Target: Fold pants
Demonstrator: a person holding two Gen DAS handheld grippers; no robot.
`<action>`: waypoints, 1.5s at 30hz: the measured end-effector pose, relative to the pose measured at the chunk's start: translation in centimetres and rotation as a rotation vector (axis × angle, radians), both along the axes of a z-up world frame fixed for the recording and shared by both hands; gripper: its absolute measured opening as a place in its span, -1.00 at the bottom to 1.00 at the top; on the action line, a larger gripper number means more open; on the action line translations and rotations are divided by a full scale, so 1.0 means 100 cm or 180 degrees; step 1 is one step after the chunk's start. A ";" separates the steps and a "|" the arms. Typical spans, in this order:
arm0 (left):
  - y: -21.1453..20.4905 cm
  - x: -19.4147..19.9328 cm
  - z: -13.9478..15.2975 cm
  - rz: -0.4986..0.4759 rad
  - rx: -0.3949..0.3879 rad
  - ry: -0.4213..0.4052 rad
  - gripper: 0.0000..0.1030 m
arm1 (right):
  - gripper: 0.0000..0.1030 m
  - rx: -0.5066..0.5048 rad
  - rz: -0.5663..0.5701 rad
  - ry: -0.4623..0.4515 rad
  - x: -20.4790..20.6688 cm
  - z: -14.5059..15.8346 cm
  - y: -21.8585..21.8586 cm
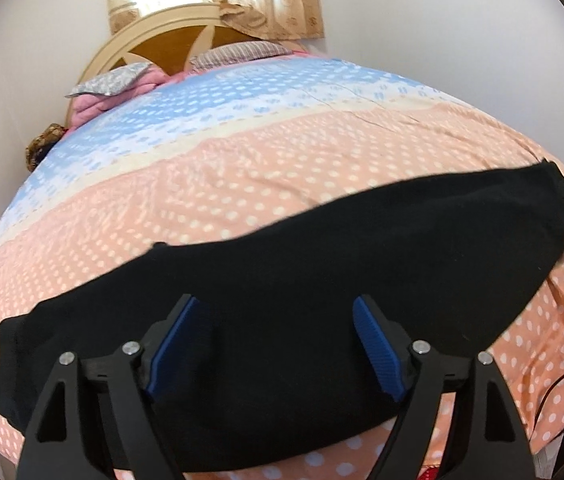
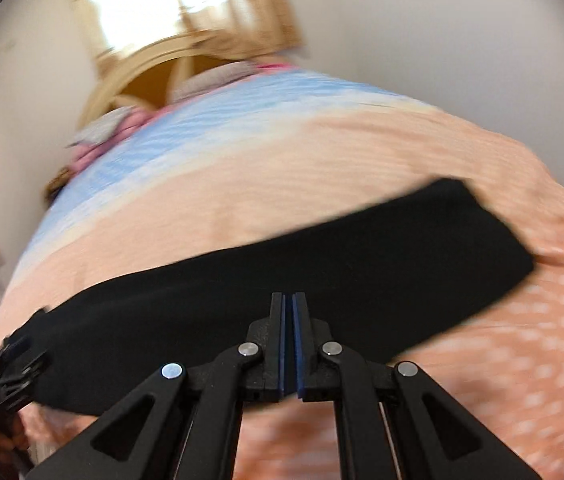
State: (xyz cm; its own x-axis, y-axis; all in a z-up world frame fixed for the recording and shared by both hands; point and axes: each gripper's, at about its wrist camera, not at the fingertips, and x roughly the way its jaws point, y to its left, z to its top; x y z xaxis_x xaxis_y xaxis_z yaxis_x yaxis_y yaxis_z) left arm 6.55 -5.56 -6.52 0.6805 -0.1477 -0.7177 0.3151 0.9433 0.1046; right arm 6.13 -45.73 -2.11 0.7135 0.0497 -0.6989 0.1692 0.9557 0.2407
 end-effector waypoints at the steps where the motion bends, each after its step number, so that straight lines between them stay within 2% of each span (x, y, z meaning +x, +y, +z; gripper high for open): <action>1: 0.005 0.002 0.000 0.0043 -0.0001 -0.0011 0.59 | -0.93 0.0015 0.0094 -0.0015 0.005 0.000 0.016; 6: 0.029 0.010 0.001 0.0283 0.0076 -0.0062 0.59 | -0.93 0.0149 0.0667 0.0065 0.032 -0.013 0.110; 8: 0.041 0.013 0.000 0.0398 0.0140 -0.0090 0.60 | -0.93 0.0050 0.0883 0.0070 0.036 -0.020 0.144; 10: 0.054 0.017 -0.003 0.0511 0.0203 -0.0091 0.69 | -0.93 -0.0082 0.1091 0.0105 0.036 -0.030 0.179; 13: 0.072 0.021 -0.011 0.0690 0.0301 -0.0074 0.71 | -0.92 -0.0107 0.1253 0.0209 0.033 -0.048 0.206; 15: 0.082 0.023 -0.017 0.0767 0.0335 -0.0020 0.71 | -0.84 -0.0191 0.1194 0.0103 0.028 -0.052 0.210; 16: 0.086 0.024 -0.019 0.0797 0.0348 -0.0007 0.71 | -0.64 -0.0187 0.1214 0.0087 0.027 -0.053 0.212; 17: 0.092 0.024 -0.022 0.0831 0.0360 0.0002 0.71 | -0.32 -0.0123 0.1249 0.0070 0.023 -0.053 0.213; 18: 0.097 0.025 -0.023 0.0867 0.0371 0.0014 0.71 | -0.15 -0.0021 0.1296 0.0059 0.020 -0.051 0.213; 19: 0.104 0.026 -0.026 0.0917 0.0381 0.0031 0.71 | 0.14 0.0044 0.1344 0.0057 0.019 -0.051 0.215; 20: 0.111 0.026 -0.027 0.0973 0.0380 0.0052 0.71 | 0.26 0.0032 0.1373 0.0058 0.020 -0.051 0.221; 23: 0.130 0.025 -0.027 0.1116 0.0348 0.0067 0.71 | 0.26 -0.0348 0.1391 0.0059 0.017 -0.048 0.242; 25: 0.140 0.024 -0.026 0.1198 0.0376 0.0049 0.71 | 0.26 -0.0436 0.1472 -0.0018 0.011 -0.043 0.254; 30: 0.169 0.024 -0.028 0.1409 0.0348 0.0063 0.75 | 0.26 -0.0432 0.1608 -0.0133 0.008 -0.035 0.276; 34: 0.185 0.024 -0.033 0.1513 0.0336 0.0087 0.79 | 0.26 -0.0378 0.1691 -0.0007 0.012 -0.046 0.289; 36: 0.189 0.020 -0.035 0.1531 0.0302 0.0078 0.84 | 0.27 -0.0358 0.1696 0.0076 0.012 -0.053 0.291; 40: 0.189 0.019 -0.036 0.1563 0.0305 0.0074 0.86 | 0.27 -0.0396 0.1707 0.0041 0.007 -0.052 0.294; 45: 0.188 0.019 -0.031 0.1592 0.0343 0.0099 0.86 | 0.27 -0.0180 0.1610 -0.0008 0.009 -0.046 0.280</action>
